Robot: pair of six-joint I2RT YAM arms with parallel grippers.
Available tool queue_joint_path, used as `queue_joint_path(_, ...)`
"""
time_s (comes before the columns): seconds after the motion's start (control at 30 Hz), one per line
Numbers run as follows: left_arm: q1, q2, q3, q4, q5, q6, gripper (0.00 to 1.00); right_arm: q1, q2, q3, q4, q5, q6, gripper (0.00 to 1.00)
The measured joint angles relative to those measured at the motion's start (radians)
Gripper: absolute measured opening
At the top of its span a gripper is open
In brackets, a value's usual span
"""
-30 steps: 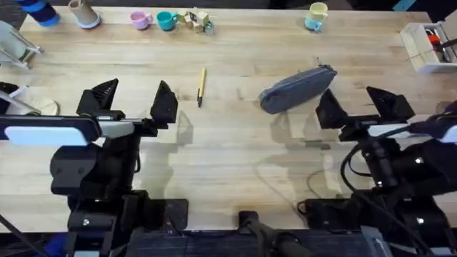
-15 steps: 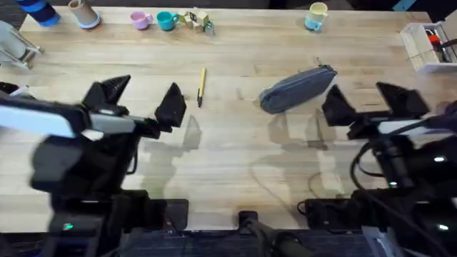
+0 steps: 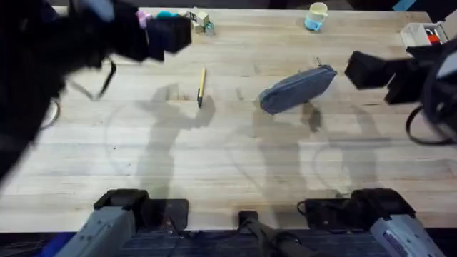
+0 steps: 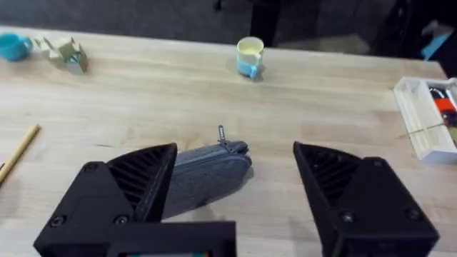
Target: Unzip the bag, pick up the pens from the table one at a time and place them inside, then zip the bag closed.
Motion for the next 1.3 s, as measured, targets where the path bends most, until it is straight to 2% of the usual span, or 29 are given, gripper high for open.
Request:
queue_joint_path(0.2, -0.012, 0.239, 0.269, -0.199, 0.08, 0.037, 0.993, 0.0, 0.184, 0.194, -0.111, 0.0, -0.004, 0.995)
queue_joint_path(0.37, -0.071, 0.306, 0.369, -0.275, 0.097, 0.136, 0.994, 0.0, 0.26, 0.275, -0.135, -0.013, -0.004, 0.996)
queue_joint_path(0.5, -0.114, 0.307, 0.382, -0.281, 0.102, 0.202, 0.994, 0.0, 0.281, 0.284, -0.138, -0.034, -0.003, 0.996)
queue_joint_path(0.7, -0.143, 0.308, 0.382, -0.289, 0.095, 0.245, 0.994, 0.0, 0.289, 0.284, -0.139, -0.043, -0.011, 0.995)
queue_joint_path(0.83, -0.17, 0.311, 0.382, -0.329, 0.094, 0.302, 0.993, 0.0, 0.289, 0.284, -0.139, -0.046, -0.034, 0.995)
queue_joint_path(1.0, -0.24, 0.359, 0.382, -0.342, 0.092, 0.356, 0.993, 0.0, 0.289, 0.284, -0.139, -0.046, -0.053, 0.995)
queue_joint_path(1.13, -0.305, 0.42, 0.383, -0.329, 0.106, 0.374, 0.993, 0.0, 0.289, 0.284, -0.139, -0.046, -0.06, 0.995)
queue_joint_path(1.3, -0.362, 0.486, 0.383, -0.324, 0.11, 0.38, 0.993, 0.0, 0.289, 0.284, -0.139, -0.046, -0.06, 0.995)
